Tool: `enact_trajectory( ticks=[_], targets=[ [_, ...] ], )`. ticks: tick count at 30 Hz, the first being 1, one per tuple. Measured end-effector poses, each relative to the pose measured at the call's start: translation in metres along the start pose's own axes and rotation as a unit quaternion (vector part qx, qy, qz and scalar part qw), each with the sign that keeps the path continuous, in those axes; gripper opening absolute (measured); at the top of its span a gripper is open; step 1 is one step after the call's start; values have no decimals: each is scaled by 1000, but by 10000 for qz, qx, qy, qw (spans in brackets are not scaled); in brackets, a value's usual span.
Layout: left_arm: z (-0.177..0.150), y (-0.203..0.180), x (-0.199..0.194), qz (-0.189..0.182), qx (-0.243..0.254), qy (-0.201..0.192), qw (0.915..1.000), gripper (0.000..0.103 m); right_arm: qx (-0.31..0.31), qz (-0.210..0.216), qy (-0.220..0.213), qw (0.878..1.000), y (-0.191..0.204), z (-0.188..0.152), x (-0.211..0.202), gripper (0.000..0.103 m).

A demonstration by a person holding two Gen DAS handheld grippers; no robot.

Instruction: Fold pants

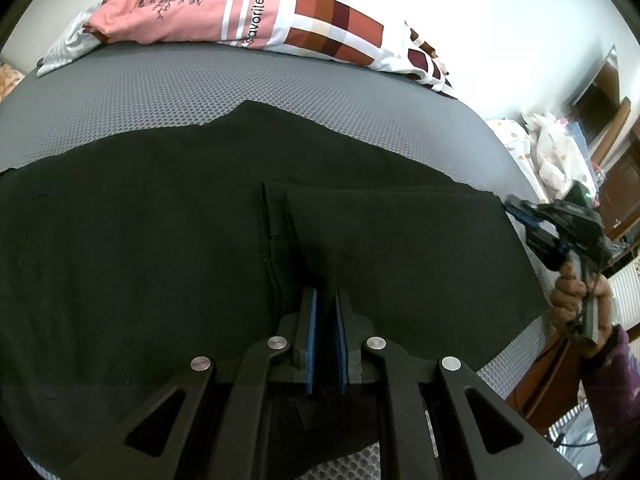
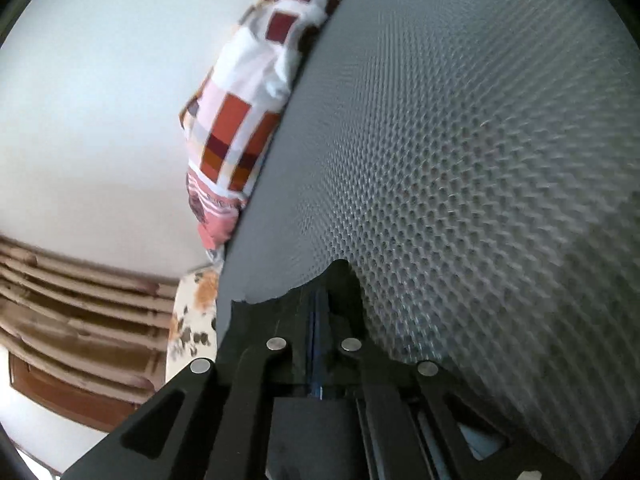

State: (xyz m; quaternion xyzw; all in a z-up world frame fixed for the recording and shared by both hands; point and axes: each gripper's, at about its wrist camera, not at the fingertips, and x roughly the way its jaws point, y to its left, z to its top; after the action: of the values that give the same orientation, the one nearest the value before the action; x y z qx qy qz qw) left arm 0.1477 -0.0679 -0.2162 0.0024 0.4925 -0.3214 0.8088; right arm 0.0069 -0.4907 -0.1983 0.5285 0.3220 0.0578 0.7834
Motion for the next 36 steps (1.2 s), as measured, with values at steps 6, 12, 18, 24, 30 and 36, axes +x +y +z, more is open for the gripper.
enact_trajectory(
  ticks=[6, 12, 18, 24, 30, 36],
  targets=[
    [-1, 3, -8, -88, -18, -163, 9998, 18, -1289, -452, -75, 9906, 47, -53, -31, 17],
    [-4, 25, -68, 43, -500, -853, 9951, 61, -2720, -1733, 506, 9452, 67, -109, -8, 17],
    [-21, 82, -151, 1061, -776, -1430, 9809, 94, -3092, -1466, 50, 9396, 117, -124, -25, 21],
    [-27, 193, -176, 1007, -1577, -1073, 9765, 94, -3543, -1296, 359, 9254, 159, -161, 3, 32],
    [-18, 248, -150, -1, -1861, -608, 9806, 94, -3761, -1321, 921, 9125, 174, -195, 48, 39],
    [-2, 225, -109, 156, -722, 248, 9970, 94, -3703, -1363, 1177, 9113, 177, -205, 69, 43]
  ],
)
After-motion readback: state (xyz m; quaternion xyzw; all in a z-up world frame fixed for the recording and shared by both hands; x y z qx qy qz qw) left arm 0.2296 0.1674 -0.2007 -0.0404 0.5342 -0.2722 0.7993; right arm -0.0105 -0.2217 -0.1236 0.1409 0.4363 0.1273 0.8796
